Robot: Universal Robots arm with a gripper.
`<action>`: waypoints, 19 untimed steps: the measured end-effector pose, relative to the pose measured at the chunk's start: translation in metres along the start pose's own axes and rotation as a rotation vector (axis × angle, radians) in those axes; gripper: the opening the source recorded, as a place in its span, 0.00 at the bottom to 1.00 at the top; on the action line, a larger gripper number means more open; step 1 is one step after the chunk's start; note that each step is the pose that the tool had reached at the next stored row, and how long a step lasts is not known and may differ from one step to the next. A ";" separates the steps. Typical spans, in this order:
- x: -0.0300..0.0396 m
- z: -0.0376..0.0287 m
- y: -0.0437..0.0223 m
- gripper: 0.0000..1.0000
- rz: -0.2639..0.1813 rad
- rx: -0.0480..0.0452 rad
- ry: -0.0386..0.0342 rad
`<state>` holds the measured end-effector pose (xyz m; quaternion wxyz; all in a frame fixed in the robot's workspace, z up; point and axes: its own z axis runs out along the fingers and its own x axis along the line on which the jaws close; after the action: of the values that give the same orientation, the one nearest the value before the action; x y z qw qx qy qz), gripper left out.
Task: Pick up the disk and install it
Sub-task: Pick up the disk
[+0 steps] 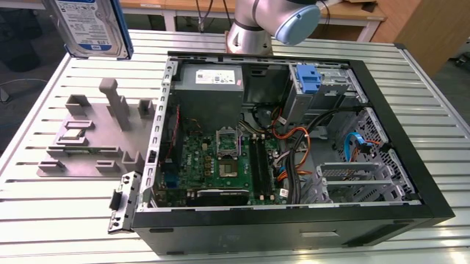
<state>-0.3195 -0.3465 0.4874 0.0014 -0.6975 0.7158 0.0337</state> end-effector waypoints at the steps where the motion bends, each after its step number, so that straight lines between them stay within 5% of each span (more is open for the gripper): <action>1: 0.0000 0.0000 0.0000 0.35 0.000 0.0000 0.0000; 10: 0.0000 -0.0001 -0.0018 0.35 0.000 0.0000 0.0001; 19: -0.0004 -0.0007 -0.0167 0.35 0.000 0.0001 0.0000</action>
<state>-0.3028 -0.3465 0.4873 0.0015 -0.6976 0.7157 0.0337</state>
